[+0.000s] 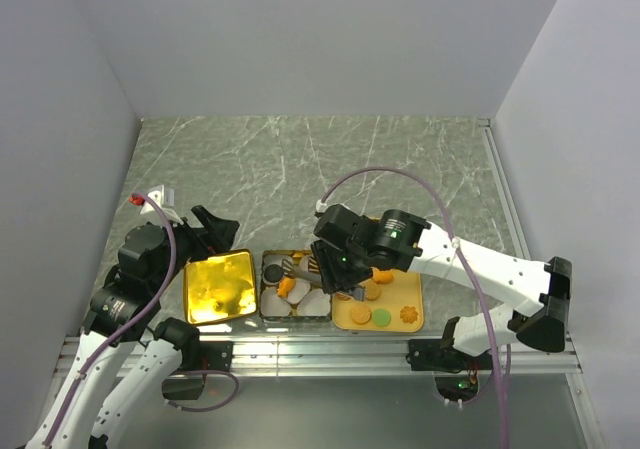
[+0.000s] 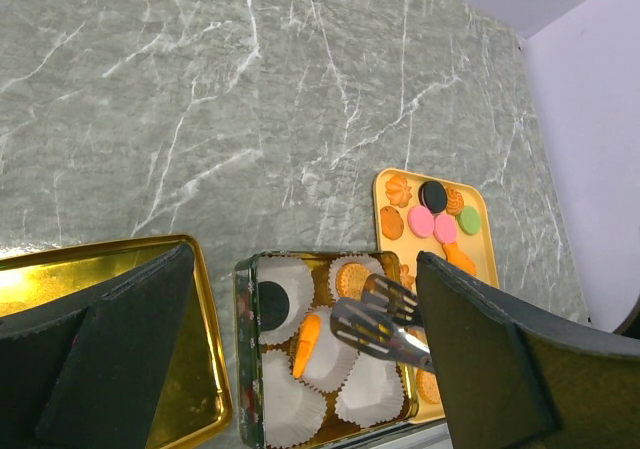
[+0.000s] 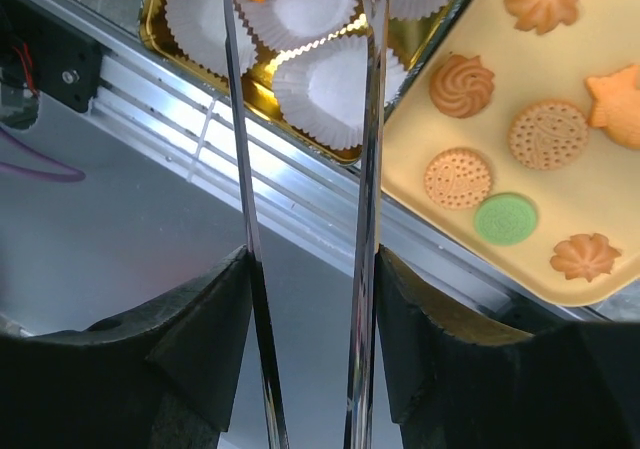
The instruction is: Pack the cookies
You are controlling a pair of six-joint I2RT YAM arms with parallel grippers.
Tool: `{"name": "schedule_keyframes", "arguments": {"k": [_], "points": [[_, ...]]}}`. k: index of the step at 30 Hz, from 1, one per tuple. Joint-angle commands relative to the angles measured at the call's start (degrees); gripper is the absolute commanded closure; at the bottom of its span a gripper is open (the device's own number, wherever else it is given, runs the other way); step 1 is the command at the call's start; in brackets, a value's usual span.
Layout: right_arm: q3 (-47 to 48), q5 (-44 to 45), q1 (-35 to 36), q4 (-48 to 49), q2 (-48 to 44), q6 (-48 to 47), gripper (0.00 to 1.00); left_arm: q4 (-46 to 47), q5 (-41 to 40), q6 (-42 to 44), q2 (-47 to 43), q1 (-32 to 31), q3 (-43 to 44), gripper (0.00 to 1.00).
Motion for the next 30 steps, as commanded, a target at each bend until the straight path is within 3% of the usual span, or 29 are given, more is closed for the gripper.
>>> {"name": "schedule_keyframes", "arguments": {"k": [1,10,20,30], "points": [[2.35,4.07,0.27,-1.32,-3.83,0.87,0.43,1.19,-0.01,-0.12,0.15,-0.24,0.09,0.01],[3.59,8.65,-4.64,-6.59,-8.92,0.52,0.43,1.54,0.87,0.14,0.24,-0.24,-0.09,0.01],[-3.61,14.01,-16.51,-13.71,-18.07,0.96,0.43,1.8,1.83,0.41,1.03,-0.24,-0.17,0.0],[-12.76,14.8,-21.7,-15.39,-20.8,2.63,0.41,1.8,2.1,0.5,0.77,-0.15,-0.26,0.01]]}}
